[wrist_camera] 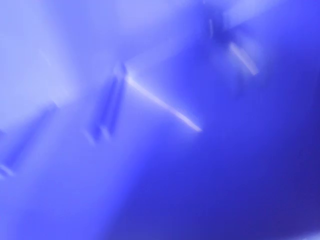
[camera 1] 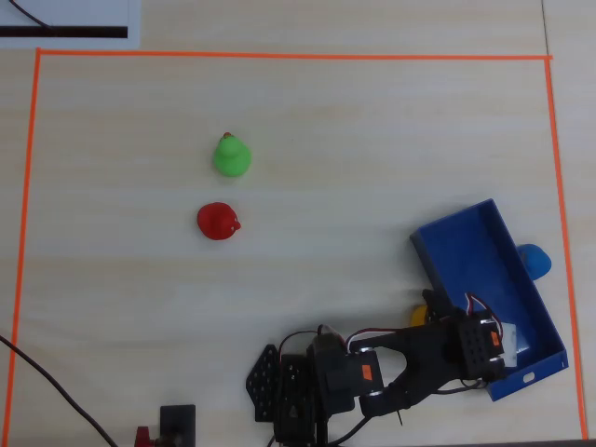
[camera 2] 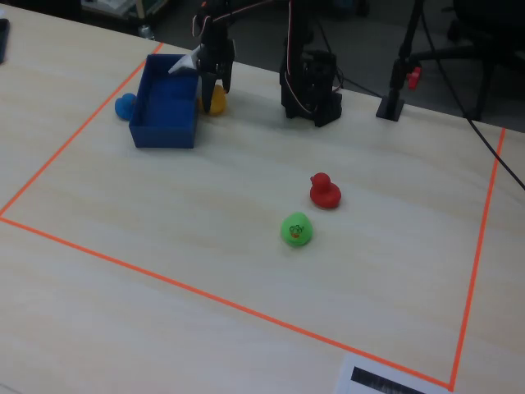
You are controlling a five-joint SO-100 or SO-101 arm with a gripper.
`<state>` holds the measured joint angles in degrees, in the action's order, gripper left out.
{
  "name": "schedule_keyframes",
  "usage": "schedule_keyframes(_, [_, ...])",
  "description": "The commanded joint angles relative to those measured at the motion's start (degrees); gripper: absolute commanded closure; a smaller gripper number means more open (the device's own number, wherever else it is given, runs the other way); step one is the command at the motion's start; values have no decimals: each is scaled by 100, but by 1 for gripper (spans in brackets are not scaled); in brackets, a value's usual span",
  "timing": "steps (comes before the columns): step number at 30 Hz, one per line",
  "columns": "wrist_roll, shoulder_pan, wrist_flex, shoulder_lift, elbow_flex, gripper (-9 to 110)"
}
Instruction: Grasp yellow duck and put it into box.
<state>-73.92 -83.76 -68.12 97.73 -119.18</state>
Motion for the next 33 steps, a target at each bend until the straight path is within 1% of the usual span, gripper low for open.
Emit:
schedule_keyframes(1, [-44,-132,0,-202,554,60])
schedule_keyframes(11, [-18,-132,-44,-545,791,61])
schedule_keyframes(17, [-70,9,-44,-668,791,64])
schedule_keyframes(19, [-229,88,-114,-712,773,70])
schedule_keyframes(20, [-352,132,-202,-738,765,75])
schedule_keyframes(22, [-519,220,-369,-773,773,91])
schedule_keyframes(23, [-501,246,-396,-782,773,101])
schedule_keyframes(33, [-659,149,-492,-729,817,101])
